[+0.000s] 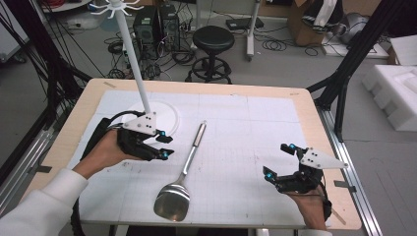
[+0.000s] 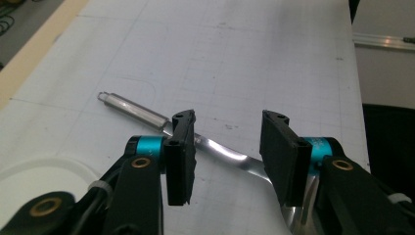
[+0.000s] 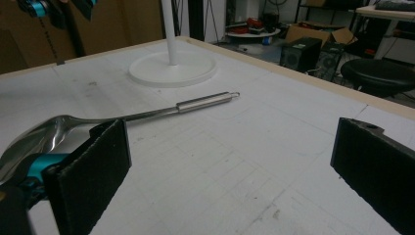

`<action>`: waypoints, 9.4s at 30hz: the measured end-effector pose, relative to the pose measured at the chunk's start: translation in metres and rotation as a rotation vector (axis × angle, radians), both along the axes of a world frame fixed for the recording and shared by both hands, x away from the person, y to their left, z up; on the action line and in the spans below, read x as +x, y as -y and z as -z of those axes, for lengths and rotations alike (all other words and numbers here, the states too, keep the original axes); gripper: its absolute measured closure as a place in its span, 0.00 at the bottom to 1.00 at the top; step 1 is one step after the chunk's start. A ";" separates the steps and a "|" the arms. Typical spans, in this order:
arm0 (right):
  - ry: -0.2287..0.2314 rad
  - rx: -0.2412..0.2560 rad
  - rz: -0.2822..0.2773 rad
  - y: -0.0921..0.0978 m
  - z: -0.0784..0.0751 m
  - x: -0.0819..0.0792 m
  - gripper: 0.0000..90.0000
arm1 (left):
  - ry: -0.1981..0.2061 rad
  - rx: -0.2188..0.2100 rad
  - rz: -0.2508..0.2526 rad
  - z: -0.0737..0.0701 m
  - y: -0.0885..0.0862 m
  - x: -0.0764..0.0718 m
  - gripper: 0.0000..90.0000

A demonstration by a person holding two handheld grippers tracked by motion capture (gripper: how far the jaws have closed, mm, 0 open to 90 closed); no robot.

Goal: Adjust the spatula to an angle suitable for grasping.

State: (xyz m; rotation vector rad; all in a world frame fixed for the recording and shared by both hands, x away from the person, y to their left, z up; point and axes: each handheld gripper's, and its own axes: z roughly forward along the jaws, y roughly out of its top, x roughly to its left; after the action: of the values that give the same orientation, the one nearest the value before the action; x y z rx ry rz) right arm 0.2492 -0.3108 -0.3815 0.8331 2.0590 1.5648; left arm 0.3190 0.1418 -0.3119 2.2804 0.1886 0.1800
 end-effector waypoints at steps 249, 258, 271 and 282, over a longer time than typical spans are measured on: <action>-0.004 -0.014 -0.028 -0.007 0.001 0.001 0.00 | -0.296 0.385 -0.360 0.076 -0.025 0.055 0.14; -0.008 -0.015 -0.031 -0.008 0.002 0.001 0.00 | -0.318 0.427 -0.398 0.082 -0.022 0.058 0.33; -0.004 -0.014 -0.030 -0.007 0.001 0.001 0.00 | -0.350 0.409 -0.456 0.090 -0.027 0.063 0.46; -0.005 -0.014 -0.029 -0.007 0.001 0.001 0.00 | -0.340 0.384 -0.468 0.097 -0.029 0.059 0.57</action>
State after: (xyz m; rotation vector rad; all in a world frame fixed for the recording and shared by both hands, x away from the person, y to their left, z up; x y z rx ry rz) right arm 0.2498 -0.3034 -0.3822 0.8057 2.0921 1.5629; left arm 0.3783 0.1713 -0.4092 2.6012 0.9374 0.0695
